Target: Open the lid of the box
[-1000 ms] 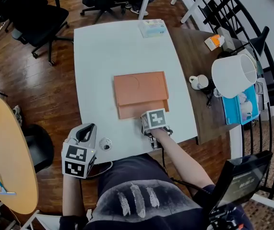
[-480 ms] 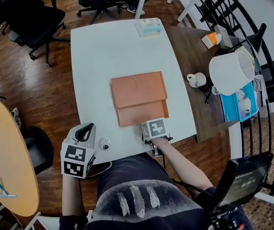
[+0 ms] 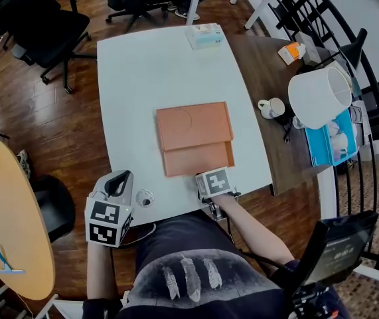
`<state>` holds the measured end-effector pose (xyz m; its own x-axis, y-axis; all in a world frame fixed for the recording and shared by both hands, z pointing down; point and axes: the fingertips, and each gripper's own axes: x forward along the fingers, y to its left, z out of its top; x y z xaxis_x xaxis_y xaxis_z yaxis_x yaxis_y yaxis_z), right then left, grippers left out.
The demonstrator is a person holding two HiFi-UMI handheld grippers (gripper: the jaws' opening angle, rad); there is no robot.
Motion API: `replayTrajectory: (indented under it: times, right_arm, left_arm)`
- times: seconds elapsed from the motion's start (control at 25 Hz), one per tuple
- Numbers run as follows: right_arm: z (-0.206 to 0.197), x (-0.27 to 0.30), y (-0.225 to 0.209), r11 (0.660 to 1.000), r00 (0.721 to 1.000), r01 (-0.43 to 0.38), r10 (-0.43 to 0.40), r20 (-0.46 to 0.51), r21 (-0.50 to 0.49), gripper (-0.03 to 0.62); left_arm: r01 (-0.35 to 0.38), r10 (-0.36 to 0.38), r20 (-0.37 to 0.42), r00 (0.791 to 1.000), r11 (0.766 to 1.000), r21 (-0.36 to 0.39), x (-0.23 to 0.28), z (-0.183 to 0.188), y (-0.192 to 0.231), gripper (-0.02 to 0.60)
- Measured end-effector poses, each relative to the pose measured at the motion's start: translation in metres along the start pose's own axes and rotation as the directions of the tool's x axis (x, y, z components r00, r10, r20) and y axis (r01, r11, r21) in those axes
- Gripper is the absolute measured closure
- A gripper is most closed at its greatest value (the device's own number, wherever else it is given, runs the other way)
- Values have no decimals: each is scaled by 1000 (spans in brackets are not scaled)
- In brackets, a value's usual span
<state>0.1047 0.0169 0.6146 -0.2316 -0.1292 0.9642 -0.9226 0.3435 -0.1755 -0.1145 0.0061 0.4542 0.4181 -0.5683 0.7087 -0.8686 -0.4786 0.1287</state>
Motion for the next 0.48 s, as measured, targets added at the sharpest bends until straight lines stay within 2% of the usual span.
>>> replayTrajectory:
  times: [0.48]
  right_arm:
    - [15,-40,4,993,996,-12,21,82,-118,530]
  left_arm:
    - [4,-4,11,1000,1000,2,2,0,-3,565]
